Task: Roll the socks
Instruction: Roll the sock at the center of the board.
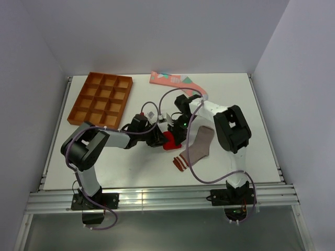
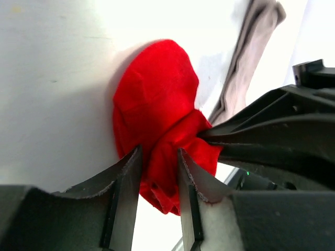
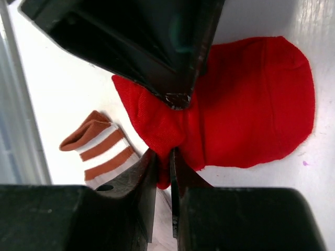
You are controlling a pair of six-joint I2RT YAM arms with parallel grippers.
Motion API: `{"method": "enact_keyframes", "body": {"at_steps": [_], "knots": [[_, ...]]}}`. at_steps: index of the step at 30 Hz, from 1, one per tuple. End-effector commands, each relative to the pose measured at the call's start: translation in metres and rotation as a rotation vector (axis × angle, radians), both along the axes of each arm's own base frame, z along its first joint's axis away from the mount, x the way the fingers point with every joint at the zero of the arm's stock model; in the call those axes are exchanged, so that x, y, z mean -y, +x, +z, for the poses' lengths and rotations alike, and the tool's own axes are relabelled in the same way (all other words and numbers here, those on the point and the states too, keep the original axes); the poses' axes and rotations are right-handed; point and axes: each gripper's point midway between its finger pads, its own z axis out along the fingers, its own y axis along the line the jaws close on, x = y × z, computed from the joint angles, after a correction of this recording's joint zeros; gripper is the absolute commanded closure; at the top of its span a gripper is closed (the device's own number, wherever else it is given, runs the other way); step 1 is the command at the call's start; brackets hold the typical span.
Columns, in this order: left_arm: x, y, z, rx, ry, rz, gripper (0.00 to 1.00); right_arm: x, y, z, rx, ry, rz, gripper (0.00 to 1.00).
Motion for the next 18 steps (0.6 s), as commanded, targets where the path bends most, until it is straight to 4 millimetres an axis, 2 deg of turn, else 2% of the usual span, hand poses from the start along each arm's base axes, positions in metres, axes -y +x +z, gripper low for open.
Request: {"method": "enact_keyframes", "body": {"at_steps": [1,6,10,11,16,18], "knots": [[-0.007,0.017,0.005,0.101,0.049,0.121,0.61,0.014,-0.012,-0.004,-0.143,-0.085,-0.006,0.82],[-0.015,0.017,0.018,0.199,0.090,0.204,0.57,0.013,-0.004,-0.012,-0.213,-0.126,-0.025,0.82],[-0.021,0.009,0.031,0.299,0.140,0.225,0.52,0.013,0.001,-0.015,-0.259,-0.162,-0.050,0.81],[-0.019,0.004,0.035,0.314,0.134,0.210,0.52,0.013,0.001,-0.015,-0.267,-0.169,-0.050,0.81],[-0.023,0.004,0.054,0.496,0.171,0.177,0.49,0.015,0.002,-0.021,-0.341,-0.216,-0.058,0.79],[-0.018,0.002,0.062,0.560,0.179,0.131,0.48,0.015,0.007,-0.027,-0.354,-0.231,-0.069,0.79]]}}
